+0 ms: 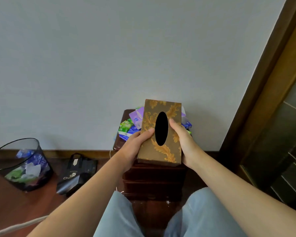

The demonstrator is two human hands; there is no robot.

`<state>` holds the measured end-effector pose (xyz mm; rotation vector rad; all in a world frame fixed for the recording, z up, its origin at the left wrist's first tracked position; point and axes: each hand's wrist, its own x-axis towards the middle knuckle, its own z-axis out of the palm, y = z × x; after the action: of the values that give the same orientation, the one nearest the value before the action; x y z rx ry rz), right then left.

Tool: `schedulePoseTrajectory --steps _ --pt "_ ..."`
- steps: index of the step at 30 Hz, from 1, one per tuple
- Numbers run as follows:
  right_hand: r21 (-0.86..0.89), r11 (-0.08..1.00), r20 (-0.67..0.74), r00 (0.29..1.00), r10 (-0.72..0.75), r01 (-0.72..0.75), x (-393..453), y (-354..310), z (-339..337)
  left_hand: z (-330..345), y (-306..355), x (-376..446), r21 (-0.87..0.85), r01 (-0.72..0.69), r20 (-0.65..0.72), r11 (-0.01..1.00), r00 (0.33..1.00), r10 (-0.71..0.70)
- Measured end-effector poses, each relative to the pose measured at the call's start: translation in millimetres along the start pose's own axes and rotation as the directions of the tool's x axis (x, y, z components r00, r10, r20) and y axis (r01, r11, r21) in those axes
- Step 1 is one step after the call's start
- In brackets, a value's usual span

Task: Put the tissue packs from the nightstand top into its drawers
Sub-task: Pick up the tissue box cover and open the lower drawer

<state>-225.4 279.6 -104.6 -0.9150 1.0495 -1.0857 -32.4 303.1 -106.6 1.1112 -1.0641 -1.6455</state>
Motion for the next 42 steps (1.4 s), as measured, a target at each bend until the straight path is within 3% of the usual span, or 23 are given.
schedulePoseTrajectory --steps 9,12,16,18,20,23,25,32,35,42 --pt "-0.13 0.99 0.02 0.998 -0.054 0.056 -18 -6 -1 11 -15 -15 -0.1 -0.1 -0.007 0.99 0.995 0.1" --pt "-0.175 0.985 -0.017 1.0 -0.012 0.008 -6 -3 -8 11 -24 -3 -0.151 -0.119 -0.022 0.981 0.993 0.117" --pt "0.038 0.999 0.042 0.999 0.03 -0.032 23 20 -34 7 -30 27 -0.166 -0.143 -0.103 0.976 0.987 0.127" --pt "0.05 0.998 -0.009 0.999 0.05 -0.049 37 38 -54 5 -30 45 -0.177 -0.162 -0.151 0.971 0.979 0.136" --pt "-0.027 0.995 -0.153 0.984 0.089 -0.094 48 64 -76 0 -30 64 -0.19 -0.181 -0.174 0.965 0.974 0.148" --pt "-0.16 0.967 -0.359 0.924 0.131 -0.199 65 115 -112 -7 -34 90 -0.21 -0.178 -0.175 0.961 0.974 0.142" --pt "-0.21 0.94 -0.42 0.893 0.16 -0.267 76 149 -134 -11 -40 106 -0.213 -0.172 -0.172 0.962 0.976 0.136" --pt "-0.388 0.819 -0.43 0.869 0.245 -0.423 126 221 -179 -15 -64 150 -0.223 -0.134 -0.143 0.966 0.984 0.103" --pt "-0.345 0.832 -0.424 0.863 0.274 -0.434 148 228 -179 -17 -70 164 -0.209 -0.117 -0.125 0.971 0.988 0.092" --pt "-0.529 0.728 -0.482 0.861 0.165 -0.436 164 241 -184 -27 -78 169 -0.199 -0.083 -0.096 0.977 0.993 0.065"
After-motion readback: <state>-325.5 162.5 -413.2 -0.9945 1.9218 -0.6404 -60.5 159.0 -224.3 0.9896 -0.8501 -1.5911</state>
